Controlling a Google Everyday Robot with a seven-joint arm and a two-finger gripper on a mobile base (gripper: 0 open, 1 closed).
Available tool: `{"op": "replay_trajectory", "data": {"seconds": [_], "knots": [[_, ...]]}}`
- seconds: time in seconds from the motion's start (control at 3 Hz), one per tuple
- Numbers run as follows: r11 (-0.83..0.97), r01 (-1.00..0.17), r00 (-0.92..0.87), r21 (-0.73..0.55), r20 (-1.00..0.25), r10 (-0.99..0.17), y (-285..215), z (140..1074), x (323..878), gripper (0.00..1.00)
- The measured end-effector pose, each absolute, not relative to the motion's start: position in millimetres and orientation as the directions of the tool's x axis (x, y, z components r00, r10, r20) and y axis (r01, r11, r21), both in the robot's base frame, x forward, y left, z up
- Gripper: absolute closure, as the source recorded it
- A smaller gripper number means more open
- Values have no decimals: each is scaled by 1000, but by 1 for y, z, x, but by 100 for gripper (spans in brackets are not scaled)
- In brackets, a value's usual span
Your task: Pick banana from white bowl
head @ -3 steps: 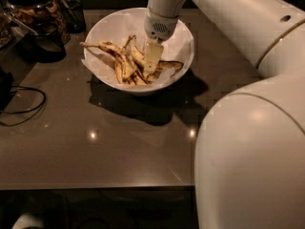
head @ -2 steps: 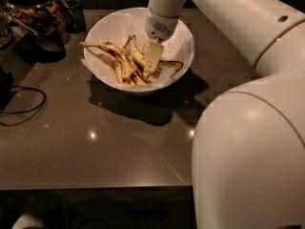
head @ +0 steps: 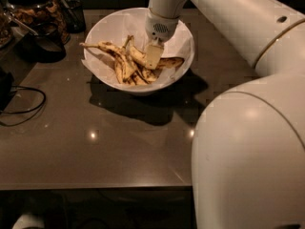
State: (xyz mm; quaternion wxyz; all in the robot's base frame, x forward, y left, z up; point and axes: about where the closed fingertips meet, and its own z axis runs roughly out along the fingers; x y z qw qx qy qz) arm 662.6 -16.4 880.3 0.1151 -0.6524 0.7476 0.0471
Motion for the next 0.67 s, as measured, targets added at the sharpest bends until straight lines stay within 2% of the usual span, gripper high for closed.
{"op": "replay_trajectory", "data": {"seconds": [0.33, 0.67], "knots": [[144, -986, -122, -80, -233, -965, -16, 880, 663, 100], [144, -986, -122, -80, -234, -965, -16, 880, 663, 100]]}}
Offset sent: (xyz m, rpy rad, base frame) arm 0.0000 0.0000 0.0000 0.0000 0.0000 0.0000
